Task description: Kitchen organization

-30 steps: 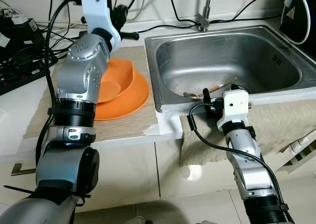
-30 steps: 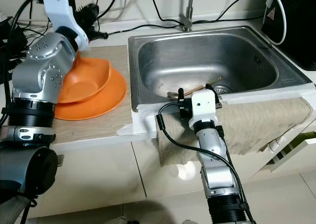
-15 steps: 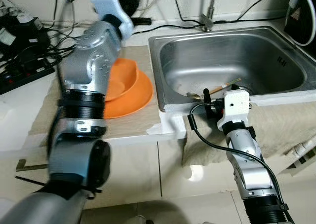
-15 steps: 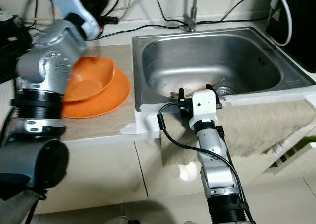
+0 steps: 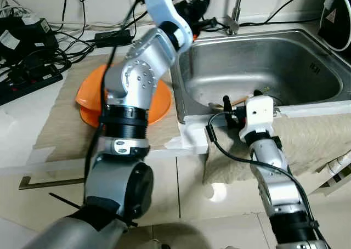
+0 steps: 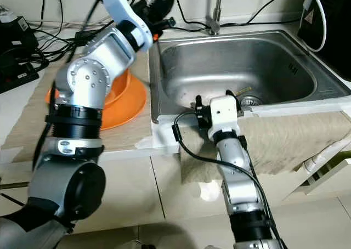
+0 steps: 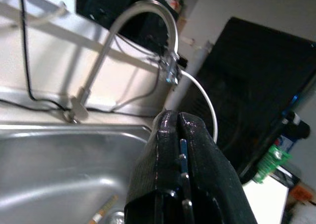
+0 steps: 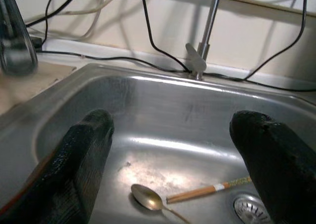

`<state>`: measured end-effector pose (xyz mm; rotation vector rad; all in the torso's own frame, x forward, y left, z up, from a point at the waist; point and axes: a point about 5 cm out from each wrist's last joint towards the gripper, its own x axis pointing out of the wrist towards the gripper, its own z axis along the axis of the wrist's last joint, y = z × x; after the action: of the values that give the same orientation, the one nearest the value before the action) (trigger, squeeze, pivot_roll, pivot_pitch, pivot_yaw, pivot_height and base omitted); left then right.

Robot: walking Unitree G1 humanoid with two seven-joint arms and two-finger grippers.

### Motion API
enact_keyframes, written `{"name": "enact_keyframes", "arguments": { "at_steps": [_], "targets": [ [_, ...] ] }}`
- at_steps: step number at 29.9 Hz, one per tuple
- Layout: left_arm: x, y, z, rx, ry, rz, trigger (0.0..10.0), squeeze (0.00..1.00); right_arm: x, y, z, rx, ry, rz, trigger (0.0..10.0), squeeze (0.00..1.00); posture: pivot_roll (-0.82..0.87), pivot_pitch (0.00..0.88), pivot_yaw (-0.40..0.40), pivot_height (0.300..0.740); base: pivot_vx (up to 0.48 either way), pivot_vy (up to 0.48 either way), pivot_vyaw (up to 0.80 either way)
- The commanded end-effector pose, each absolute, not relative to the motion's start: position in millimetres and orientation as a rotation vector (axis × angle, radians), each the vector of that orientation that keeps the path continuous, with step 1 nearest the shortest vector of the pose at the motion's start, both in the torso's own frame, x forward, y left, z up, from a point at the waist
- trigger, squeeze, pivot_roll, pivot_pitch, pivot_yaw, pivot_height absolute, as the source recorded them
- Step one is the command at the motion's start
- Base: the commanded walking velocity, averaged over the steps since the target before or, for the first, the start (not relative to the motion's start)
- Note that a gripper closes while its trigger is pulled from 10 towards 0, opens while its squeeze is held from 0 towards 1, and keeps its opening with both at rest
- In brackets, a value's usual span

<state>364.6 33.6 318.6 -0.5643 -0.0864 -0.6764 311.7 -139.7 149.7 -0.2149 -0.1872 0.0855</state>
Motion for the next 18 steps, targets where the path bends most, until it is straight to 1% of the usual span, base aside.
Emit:
{"name": "enact_keyframes", "arguments": {
  "at_steps": [1, 5, 12, 13, 18],
  "targets": [
    [362, 37, 322, -0.573, -0.097, -0.674, 0.0, 0.00, 313, -137, 149, -0.211, -0.173, 0.104, 10.0, 0.00, -0.03, 0.000, 0.082, 0.740, 0.000, 0.000, 0.00],
    [360, 34, 321, -0.582, -0.087, -0.678, 0.0, 0.00, 317, -134, 155, -0.206, -0.182, 0.114, 10.0, 0.00, -0.03, 0.000, 0.082, 0.740, 0.000, 0.000, 0.00],
    [358, 29, 319, -0.589, -0.075, -0.684, 0.0, 0.00, 322, -120, 161, -0.189, -0.178, 0.187, 10.0, 0.00, -0.03, 0.000, 0.082, 0.740, 0.000, 0.000, 0.00],
    [357, 28, 319, -0.580, -0.081, -0.680, 0.0, 0.00, 320, -115, 157, -0.183, -0.158, 0.214, 10.0, 0.00, -0.03, 0.000, 0.082, 0.740, 0.000, 0.000, 0.00],
    [358, 30, 320, -0.565, -0.092, -0.665, 0.0, 0.00, 313, -110, 146, -0.181, -0.118, 0.242, 10.0, 0.00, -0.03, 0.000, 0.081, 0.740, 0.000, 0.000, 0.00]
  ]
}}
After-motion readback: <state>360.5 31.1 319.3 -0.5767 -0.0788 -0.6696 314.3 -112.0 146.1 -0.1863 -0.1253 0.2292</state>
